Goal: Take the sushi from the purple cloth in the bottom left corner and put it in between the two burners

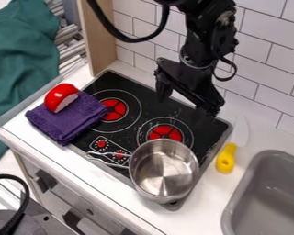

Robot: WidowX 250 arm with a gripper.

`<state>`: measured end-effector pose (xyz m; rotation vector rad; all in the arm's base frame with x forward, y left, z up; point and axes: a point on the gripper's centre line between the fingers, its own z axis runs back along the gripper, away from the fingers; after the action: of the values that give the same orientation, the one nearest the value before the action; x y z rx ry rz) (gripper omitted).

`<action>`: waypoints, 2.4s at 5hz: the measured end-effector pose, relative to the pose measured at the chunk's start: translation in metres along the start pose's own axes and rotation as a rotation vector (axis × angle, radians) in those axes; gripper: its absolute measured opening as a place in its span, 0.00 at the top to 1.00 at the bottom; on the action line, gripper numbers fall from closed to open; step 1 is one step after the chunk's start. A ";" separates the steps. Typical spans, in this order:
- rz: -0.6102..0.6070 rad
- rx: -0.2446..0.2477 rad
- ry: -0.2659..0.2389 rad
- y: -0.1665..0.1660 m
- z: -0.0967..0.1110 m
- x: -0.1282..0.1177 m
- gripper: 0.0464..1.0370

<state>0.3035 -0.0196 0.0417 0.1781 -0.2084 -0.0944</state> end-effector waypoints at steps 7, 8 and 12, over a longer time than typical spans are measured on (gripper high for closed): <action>0.337 0.037 0.107 0.216 -0.044 -0.070 0.03; 0.329 0.016 0.141 0.221 -0.061 -0.075 0.03; 0.326 -0.027 0.204 0.219 -0.095 -0.080 0.51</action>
<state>0.2623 0.2195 -0.0246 0.1236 -0.0309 0.2441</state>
